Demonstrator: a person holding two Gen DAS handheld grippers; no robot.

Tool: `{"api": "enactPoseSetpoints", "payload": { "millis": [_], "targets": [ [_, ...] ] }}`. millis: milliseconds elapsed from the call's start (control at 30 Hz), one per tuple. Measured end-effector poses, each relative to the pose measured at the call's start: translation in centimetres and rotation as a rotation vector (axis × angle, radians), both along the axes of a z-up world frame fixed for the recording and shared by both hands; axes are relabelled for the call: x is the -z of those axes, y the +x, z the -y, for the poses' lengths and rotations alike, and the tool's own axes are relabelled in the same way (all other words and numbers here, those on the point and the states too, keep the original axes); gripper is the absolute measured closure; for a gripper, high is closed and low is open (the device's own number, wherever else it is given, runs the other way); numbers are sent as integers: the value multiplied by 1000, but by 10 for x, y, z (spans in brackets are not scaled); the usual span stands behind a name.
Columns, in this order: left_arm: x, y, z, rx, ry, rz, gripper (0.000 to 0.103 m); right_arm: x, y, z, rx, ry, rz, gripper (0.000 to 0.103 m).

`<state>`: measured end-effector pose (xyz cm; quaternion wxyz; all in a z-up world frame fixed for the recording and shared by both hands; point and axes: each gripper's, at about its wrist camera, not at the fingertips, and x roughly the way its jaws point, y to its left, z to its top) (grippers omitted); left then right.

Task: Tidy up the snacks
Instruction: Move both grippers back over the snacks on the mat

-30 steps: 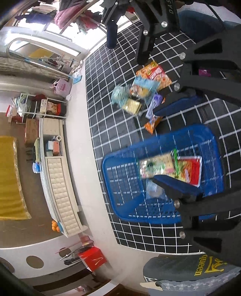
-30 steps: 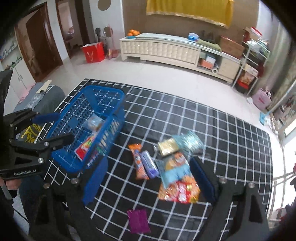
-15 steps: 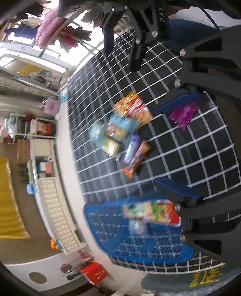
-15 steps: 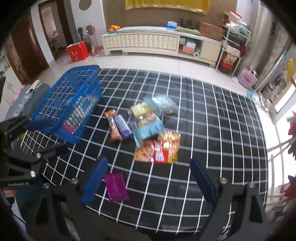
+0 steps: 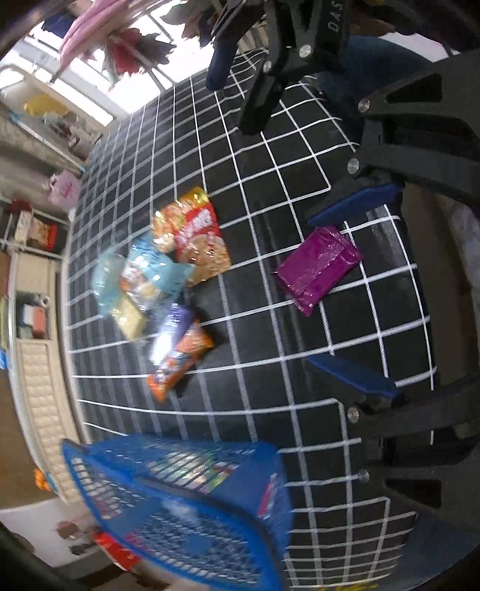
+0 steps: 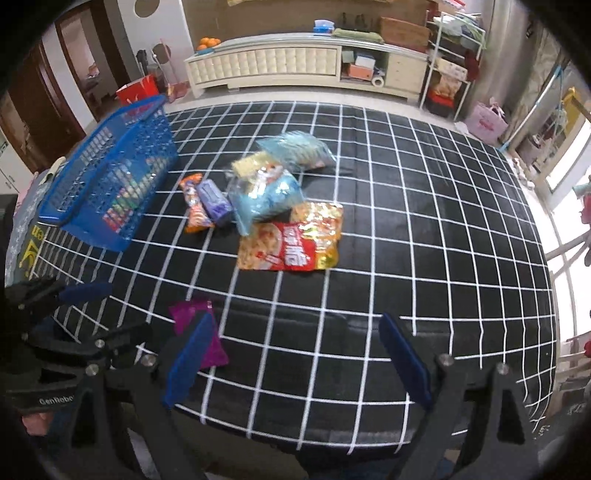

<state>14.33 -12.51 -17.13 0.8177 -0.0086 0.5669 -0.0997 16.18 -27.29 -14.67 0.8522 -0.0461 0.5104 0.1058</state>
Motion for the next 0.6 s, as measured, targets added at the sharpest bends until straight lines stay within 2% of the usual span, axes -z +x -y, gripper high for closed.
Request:
{"api": "enactPoseSetpoints", "payload": {
  "millis": [67,133,300,367,500,600],
  "targets": [
    [11,2,0,-66,-19,-18,18,6,0,5,6,7,-1,10],
    [24,6,2,-129,-45,-48,18,14,2,10,6,17,-12,10],
    [56,14,19,-204,-13,-137,18,26,7,21,7,33,-24,10],
    [65,15,22,-238,0,-147,18,28,9,25,9,48,-27,10],
    [74,20,24,-319,17,-116,18,34,12,32,3,51,-34,10],
    [86,27,33,-340,38,-142,18,42,15,36,7,47,-49,10]
  ]
}}
